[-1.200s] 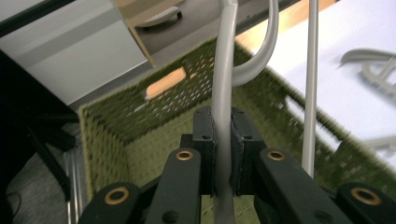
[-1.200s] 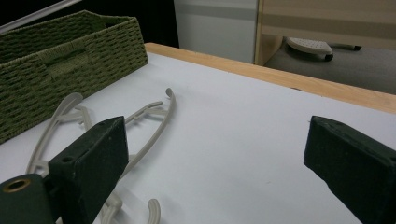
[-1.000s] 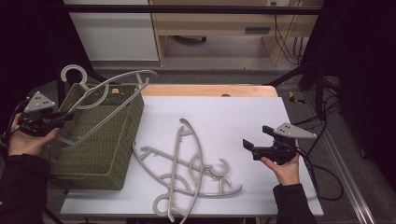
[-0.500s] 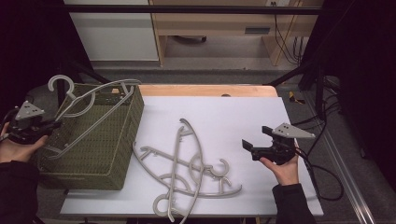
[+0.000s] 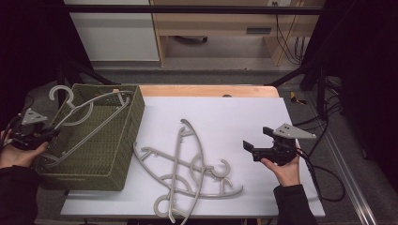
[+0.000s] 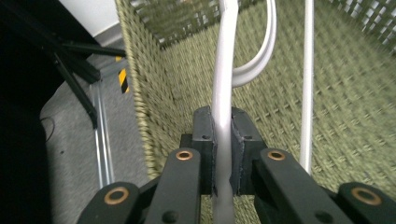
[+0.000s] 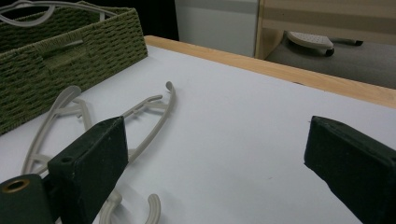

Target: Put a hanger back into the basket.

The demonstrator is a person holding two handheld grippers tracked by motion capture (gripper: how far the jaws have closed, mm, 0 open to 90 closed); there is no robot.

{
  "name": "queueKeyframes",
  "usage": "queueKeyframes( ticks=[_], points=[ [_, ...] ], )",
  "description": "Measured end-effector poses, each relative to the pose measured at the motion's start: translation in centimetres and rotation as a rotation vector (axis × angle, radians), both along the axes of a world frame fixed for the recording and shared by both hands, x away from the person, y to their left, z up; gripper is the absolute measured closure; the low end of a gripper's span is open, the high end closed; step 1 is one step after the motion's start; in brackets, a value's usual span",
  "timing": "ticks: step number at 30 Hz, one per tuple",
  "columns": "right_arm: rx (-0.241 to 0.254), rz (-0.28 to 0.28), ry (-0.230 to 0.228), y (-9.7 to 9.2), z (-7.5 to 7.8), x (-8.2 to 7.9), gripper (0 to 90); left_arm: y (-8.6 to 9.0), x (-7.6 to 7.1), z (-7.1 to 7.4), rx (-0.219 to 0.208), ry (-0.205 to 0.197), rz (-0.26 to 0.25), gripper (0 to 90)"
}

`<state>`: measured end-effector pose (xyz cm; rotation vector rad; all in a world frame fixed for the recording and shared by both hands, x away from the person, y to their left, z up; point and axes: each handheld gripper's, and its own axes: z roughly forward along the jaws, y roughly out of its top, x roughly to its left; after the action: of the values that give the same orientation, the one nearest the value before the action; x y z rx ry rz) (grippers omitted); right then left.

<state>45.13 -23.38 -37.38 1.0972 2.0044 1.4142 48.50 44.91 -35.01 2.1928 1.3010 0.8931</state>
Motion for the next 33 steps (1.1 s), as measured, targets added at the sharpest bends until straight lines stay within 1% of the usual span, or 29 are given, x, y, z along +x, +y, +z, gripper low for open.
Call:
queueKeyframes(
  ticks=[1, 3, 6, 7, 10, 11, 12, 15, 18, 20, 22, 25, 26, 27, 28, 30, 31, 32, 33],
  points=[
    [0.003, 0.001, 0.0, 0.0, 0.0, 0.0, 6.3, -0.3, 0.2, -0.3, 0.007, 0.014, 0.001, 82.2],
    [0.009, -0.001, -0.001, 0.0, 0.0, 0.0, 6.4, -0.8, 0.6, -1.2, 0.008, 0.04, -0.004, 82.2],
    [0.021, 0.007, 0.006, 0.3, 0.0, 0.1, 6.4, -1.4, 1.1, -2.3, 0.006, 0.08, 0.009, 82.1],
    [0.016, 0.009, 0.007, 0.4, -0.1, 0.1, 6.4, -1.6, 1.2, -2.8, 0.011, 0.095, 0.017, 82.0],
    [-0.006, 0.021, 0.001, 0.9, 0.0, 0.0, 6.2, -1.6, 1.5, -3.3, 0.012, 0.117, 0.036, 81.7],
    [-0.007, 0.022, -0.002, 1.0, 0.0, 0.0, 6.1, -1.6, 1.5, -3.3, 0.017, 0.119, 0.037, 81.5],
    [-0.011, 0.026, -0.004, 1.0, 0.1, 0.0, 6.1, -1.6, 1.5, -3.3, 0.006, 0.114, 0.04, 81.2],
    [-0.011, 0.018, -0.002, 0.9, 0.0, 0.0, 6.1, -1.3, 1.3, -2.9, -0.024, 0.081, 0.043, 74.8],
    [-0.012, 0.012, -0.001, 0.9, -0.1, 0.1, 5.6, -1.1, 0.9, -2.3, -0.073, 0.048, 0.054, 66.8],
    [-0.009, 0.009, -0.003, 0.9, -0.1, 0.1, 5.7, -1.3, 0.5, -1.9, -0.104, 0.023, 0.044, 61.4],
    [-0.01, 0.011, -0.004, 0.8, 0.0, 0.0, 6.2, -1.7, 0.1, -1.3, -0.126, -0.012, 0.034, 53.9],
    [0.0, 0.003, -0.007, 0.7, 0.1, -0.1, 6.7, -2.3, -0.5, -0.5, -0.185, -0.069, 0.015, 42.5],
    [0.003, 0.0, -0.009, 0.7, 0.2, -0.1, 6.6, -2.6, -0.8, -0.1, -0.218, -0.095, 0.007, 40.0],
    [0.001, 0.001, -0.013, 0.6, 0.2, -0.1, 6.6, -3.0, -0.9, 0.2, -0.236, -0.111, -0.005, 34.5],
    [0.006, -0.006, -0.013, 0.6, 0.3, -0.2, 6.4, -3.4, -1.2, 0.6, -0.251, -0.131, -0.026, 31.8],
    [0.009, -0.016, -0.016, 0.4, 0.4, -0.3, 5.4, -4.3, -1.7, 1.0, -0.281, -0.156, -0.044, 24.2],
    [0.015, -0.023, -0.016, 0.4, 0.4, -0.4, 5.5, -4.9, -1.9, 1.2, -0.297, -0.175, -0.055, 19.8],
    [0.024, -0.022, -0.019, 0.4, 0.5, -0.4, 5.2, -5.3, -2.0, 1.4, -0.307, -0.186, -0.07, 17.0],
    [0.031, -0.021, -0.016, 0.3, 0.5, -0.4, 4.4, -6.0, -2.3, 1.6, -0.331, -0.208, -0.087, 15.6]
  ],
)
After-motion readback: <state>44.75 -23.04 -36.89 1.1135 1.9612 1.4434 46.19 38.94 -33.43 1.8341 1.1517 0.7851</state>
